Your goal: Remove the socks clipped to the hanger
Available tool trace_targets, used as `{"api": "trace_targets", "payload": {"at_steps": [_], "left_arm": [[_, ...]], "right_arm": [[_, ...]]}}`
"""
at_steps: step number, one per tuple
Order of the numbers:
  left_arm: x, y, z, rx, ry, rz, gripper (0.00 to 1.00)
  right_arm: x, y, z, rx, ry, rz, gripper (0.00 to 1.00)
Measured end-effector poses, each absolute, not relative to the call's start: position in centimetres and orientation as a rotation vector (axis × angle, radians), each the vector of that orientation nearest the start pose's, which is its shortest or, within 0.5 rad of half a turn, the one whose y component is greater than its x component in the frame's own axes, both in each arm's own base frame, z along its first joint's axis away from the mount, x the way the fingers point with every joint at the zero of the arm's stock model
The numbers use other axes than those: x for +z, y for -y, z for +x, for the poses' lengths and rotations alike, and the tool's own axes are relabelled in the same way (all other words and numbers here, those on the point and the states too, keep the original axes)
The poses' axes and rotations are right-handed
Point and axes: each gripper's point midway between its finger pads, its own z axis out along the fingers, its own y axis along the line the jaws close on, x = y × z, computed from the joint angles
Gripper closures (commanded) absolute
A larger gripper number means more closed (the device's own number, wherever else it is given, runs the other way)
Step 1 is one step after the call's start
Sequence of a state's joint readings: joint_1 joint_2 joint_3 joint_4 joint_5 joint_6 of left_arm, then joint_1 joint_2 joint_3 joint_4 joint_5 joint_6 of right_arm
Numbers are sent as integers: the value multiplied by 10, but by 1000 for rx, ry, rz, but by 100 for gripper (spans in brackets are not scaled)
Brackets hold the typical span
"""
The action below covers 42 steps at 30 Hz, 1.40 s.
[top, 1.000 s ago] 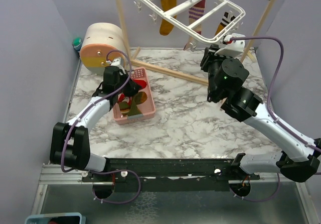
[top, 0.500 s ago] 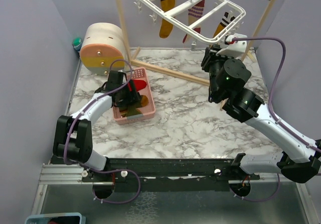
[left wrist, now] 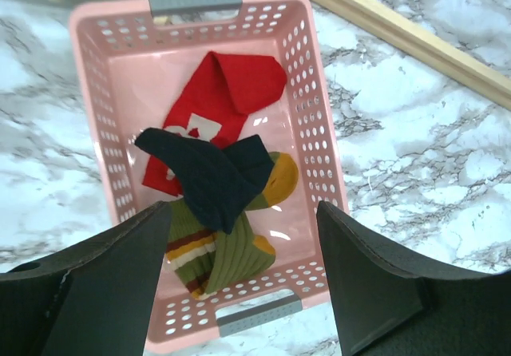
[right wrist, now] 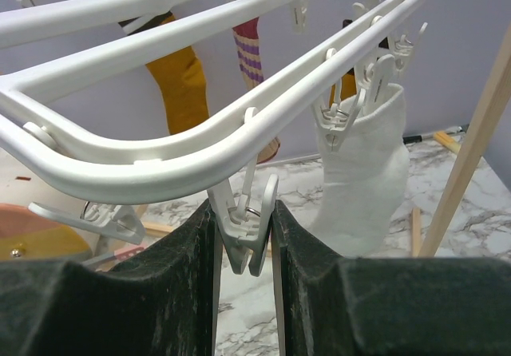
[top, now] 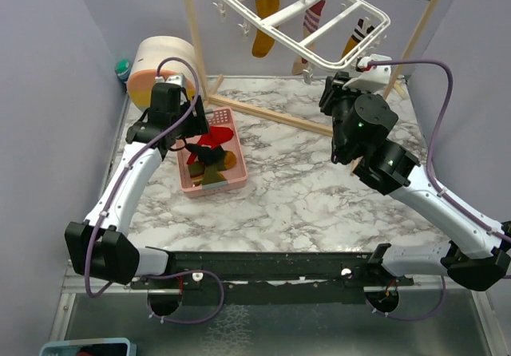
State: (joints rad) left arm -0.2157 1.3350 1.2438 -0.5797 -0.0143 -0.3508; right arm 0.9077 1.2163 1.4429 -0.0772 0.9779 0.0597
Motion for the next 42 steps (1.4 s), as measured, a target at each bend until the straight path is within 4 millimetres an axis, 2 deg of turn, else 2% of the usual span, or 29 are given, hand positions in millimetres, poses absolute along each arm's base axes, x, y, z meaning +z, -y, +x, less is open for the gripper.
{"api": "trace_targets", "payload": {"at_steps": [3,6,11,14,17,22,27,31,39,42], "left_arm": [[248,90,366,-270,-2205,-130,20],[263,97,361,-272,-2173,-84,20],[277,157,344,-343,-2062,157,20],[269,201,333,-374,-1990,331,21],[256,222,334,-366,-1931,419,20],[240,243,346,-360,-1805,496,20],[240,266,364,-348,-1711,550,20],[238,281,373,-326,-1666,606,20],[245,289,380,-310,-1606,626,20],[239,295,384,-315,-1604,629,20]], "right_arm": [[459,-173,318,88,-1478,190,99],[458,-175,318,94,-1478,186,99],[454,-183,321,119,-1493,172,99],[449,-191,324,127,-1509,157,99],[446,-198,328,131,-1522,143,99],[450,-203,328,142,-1529,137,99],[463,-217,327,196,-1521,129,99],[464,-231,325,230,-1525,106,99],[457,-245,325,242,-1543,78,99],[459,-248,325,251,-1542,71,99]]}}
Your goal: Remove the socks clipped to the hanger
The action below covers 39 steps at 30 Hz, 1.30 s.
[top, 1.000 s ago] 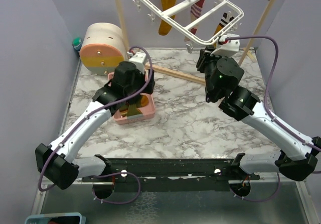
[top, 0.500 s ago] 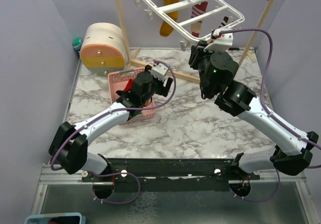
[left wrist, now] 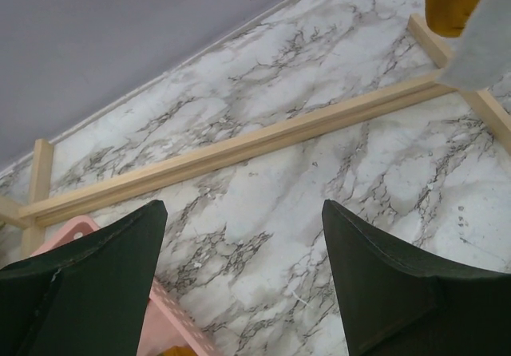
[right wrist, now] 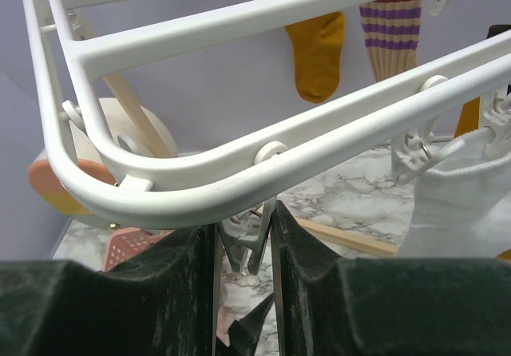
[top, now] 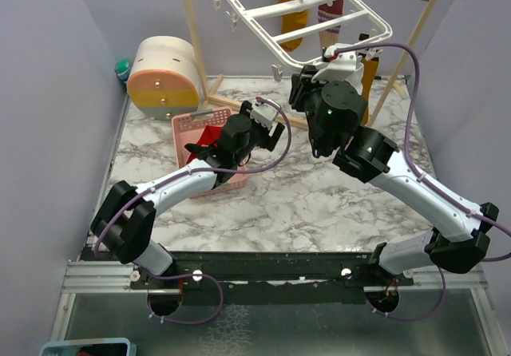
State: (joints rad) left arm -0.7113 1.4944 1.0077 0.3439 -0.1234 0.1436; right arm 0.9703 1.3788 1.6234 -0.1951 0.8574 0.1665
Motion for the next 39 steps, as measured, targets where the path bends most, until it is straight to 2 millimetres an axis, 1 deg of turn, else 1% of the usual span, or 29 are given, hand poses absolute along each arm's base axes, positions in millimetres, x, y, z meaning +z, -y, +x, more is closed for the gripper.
{"api": "trace_targets", "payload": {"at_steps": [2,6,10,13,15,20,23,26,29,36,39], "left_arm": [[233,300,385,-321,-1607,640,20],[219,325,388,-353,-1611,683,20],[218,349,391,-403,-1577,712,18],[222,368,397,-450,-1512,712,16],[221,378,401,-480,-1468,713,15],[204,410,409,-585,-1367,740,14],[198,427,409,-685,-1299,749,13],[202,441,406,-798,-1229,746,13],[213,451,401,-906,-1157,745,13],[249,459,383,-1073,-1004,773,13],[256,462,376,-1129,-968,788,13]], "right_arm": [[461,-251,326,259,-1541,66,99],[463,-259,324,274,-1542,50,99],[463,-264,323,286,-1544,35,99],[463,-268,321,296,-1545,24,99],[463,-269,321,300,-1545,19,99],[464,-272,319,308,-1545,9,99],[465,-272,319,309,-1544,9,99],[465,-272,319,307,-1544,6,99],[465,-271,318,302,-1546,0,99],[469,-268,316,305,-1539,-1,99],[470,-267,315,307,-1536,0,99]]}}
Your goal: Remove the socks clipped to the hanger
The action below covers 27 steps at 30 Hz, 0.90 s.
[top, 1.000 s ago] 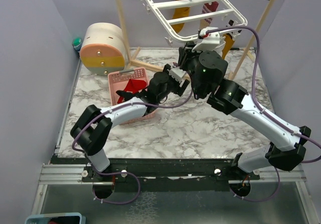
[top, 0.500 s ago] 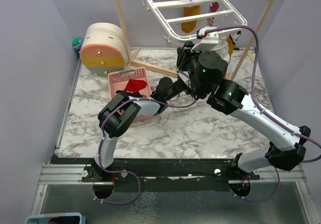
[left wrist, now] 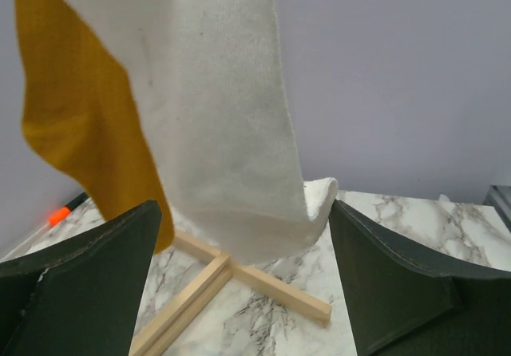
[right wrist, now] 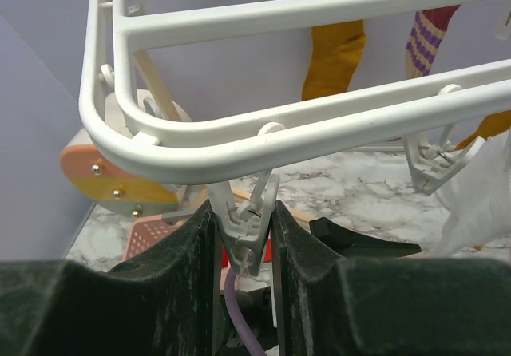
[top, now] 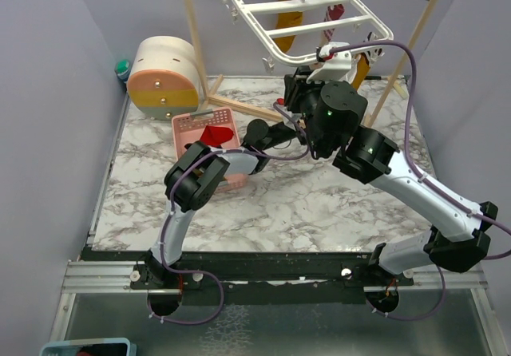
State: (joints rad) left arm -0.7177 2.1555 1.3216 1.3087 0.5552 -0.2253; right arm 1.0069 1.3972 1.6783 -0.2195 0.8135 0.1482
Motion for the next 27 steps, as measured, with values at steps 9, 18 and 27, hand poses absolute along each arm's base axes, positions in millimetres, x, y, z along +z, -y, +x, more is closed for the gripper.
{"api": "trace_targets", "payload": {"at_steps": [9,18,27], "left_arm": [[255,472,366,-1255,-954,826,3],[254,473,358,-1319,-963,831,1],[248,478,366,-1308,-966,823,13]], "right_arm": [[475,-263,312,315,-1528,8,99],[474,-261,311,315,-1528,8,99],[474,-261,311,314,-1529,7,99]]}}
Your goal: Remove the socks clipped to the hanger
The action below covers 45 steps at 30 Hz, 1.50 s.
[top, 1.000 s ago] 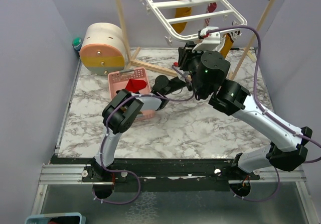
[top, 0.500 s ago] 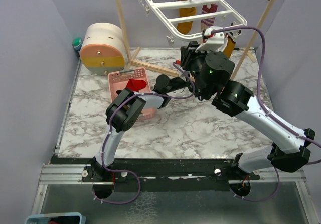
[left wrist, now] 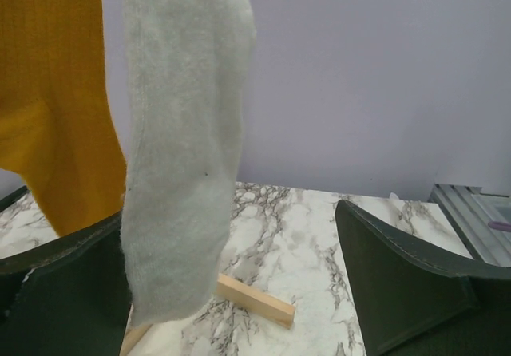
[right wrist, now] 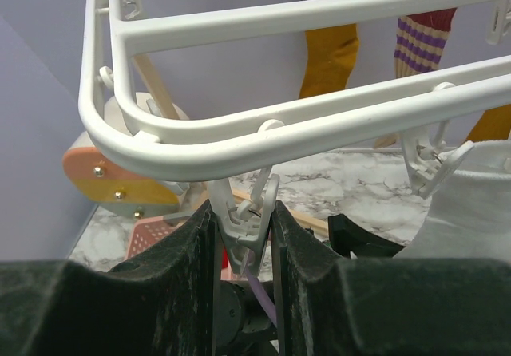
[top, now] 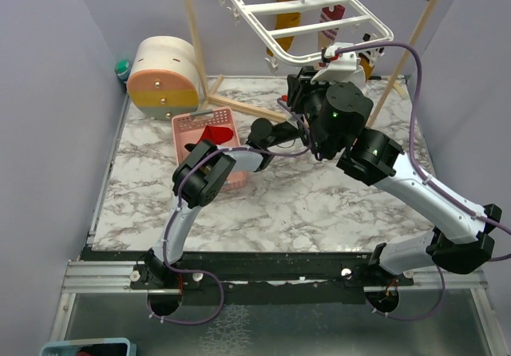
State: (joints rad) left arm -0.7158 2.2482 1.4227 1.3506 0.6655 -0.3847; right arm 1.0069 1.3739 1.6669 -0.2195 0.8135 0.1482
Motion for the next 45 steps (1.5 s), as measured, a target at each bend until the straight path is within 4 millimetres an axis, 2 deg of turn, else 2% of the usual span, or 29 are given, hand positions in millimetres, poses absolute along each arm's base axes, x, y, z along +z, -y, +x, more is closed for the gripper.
{"api": "trace_targets", "payload": {"at_steps": [1,2,4,5,10,13,17,19,24,29,34,40,45], "left_arm": [[247,479,368,-1303,-968,823,27],[246,480,370,-1297,-970,824,46],[244,484,375,-1282,-971,835,90],[245,486,378,-1272,-967,842,100],[246,494,393,-1248,-963,881,100],[249,493,398,-1253,-967,904,100],[255,486,407,-1245,-959,917,100],[252,482,411,-1244,-969,924,100],[241,477,413,-1252,-1014,934,100],[222,467,392,-1271,-1088,955,100],[217,452,368,-1264,-1126,972,100],[215,434,346,-1251,-1152,981,100],[211,421,333,-1243,-1182,975,100]], "right_arm": [[474,-261,311,315,-1528,8,99],[474,-261,311,315,-1528,8,99],[475,-261,311,315,-1528,8,99],[475,-260,311,316,-1527,9,99],[475,-259,310,316,-1527,9,99],[472,-259,310,311,-1531,4,91],[469,-258,309,305,-1534,-5,59],[470,-258,308,310,-1532,-10,46],[471,-260,305,333,-1531,-29,28],[460,-251,292,363,-1542,-63,8],[446,-231,270,413,-1543,-107,5],[424,-195,241,452,-1537,-125,5],[427,-162,224,447,-1506,-93,4]]}}
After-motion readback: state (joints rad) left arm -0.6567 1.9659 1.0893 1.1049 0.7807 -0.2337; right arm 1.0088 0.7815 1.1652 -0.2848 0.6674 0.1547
